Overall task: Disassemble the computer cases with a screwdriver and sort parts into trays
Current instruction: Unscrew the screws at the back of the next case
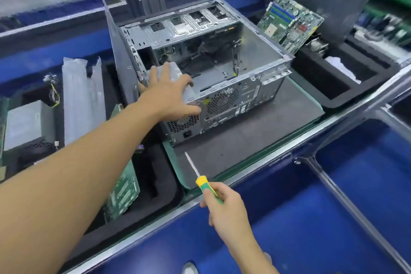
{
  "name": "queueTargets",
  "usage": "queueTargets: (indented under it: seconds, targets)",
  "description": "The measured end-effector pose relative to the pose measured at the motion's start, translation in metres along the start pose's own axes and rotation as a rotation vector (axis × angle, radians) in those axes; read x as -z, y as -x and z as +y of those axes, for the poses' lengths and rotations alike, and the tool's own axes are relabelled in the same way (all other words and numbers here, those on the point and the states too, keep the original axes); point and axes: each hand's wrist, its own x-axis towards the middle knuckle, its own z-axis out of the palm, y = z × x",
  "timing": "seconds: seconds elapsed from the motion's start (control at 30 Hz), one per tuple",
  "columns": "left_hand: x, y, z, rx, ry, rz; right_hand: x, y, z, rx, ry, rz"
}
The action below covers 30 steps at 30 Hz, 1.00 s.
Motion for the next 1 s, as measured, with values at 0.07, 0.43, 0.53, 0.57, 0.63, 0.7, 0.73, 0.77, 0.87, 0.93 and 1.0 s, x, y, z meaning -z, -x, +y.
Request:
queueTargets:
  seconds: [0.07,0.43,0.53,0.57,0.63,0.7,0.73,0.77,0.87,0.93,1.0]
  targets:
    - [0.000,0.002,0.000,0.007,0.004,0.005,-0.011,-0.007,0.009,0.042,-0.012,0.014]
    - [0.001,0.008,0.006,0.031,-0.006,0.030,-0.035,-0.036,0.020,0.137,-0.023,0.055]
    - [0.001,0.008,0.006,0.031,-0.007,0.036,-0.037,-0.036,0.021,0.147,-0.024,0.072]
    - [0.001,0.008,0.005,0.033,-0.001,0.035,-0.037,-0.036,0.021,0.151,-0.023,0.080]
    - [0.001,0.009,0.005,0.034,0.003,0.035,-0.038,-0.036,0.022,0.151,-0.019,0.091]
    - [0.001,0.009,0.005,0.032,0.003,0.038,-0.038,-0.034,0.022,0.150,-0.026,0.093]
    - [0.001,0.009,0.005,0.031,0.001,0.041,-0.038,-0.033,0.022,0.151,-0.029,0.093]
    - [0.001,0.010,0.005,0.032,-0.001,0.043,-0.038,-0.032,0.022,0.154,-0.030,0.096]
    - [0.001,0.010,0.005,0.031,0.003,0.042,-0.038,-0.031,0.020,0.156,-0.025,0.101]
    - [0.001,0.009,0.005,0.030,0.002,0.044,-0.038,-0.032,0.019,0.163,-0.009,0.108]
    - [0.001,0.009,0.005,0.031,-0.007,0.045,-0.039,-0.032,0.019,0.164,-0.005,0.113]
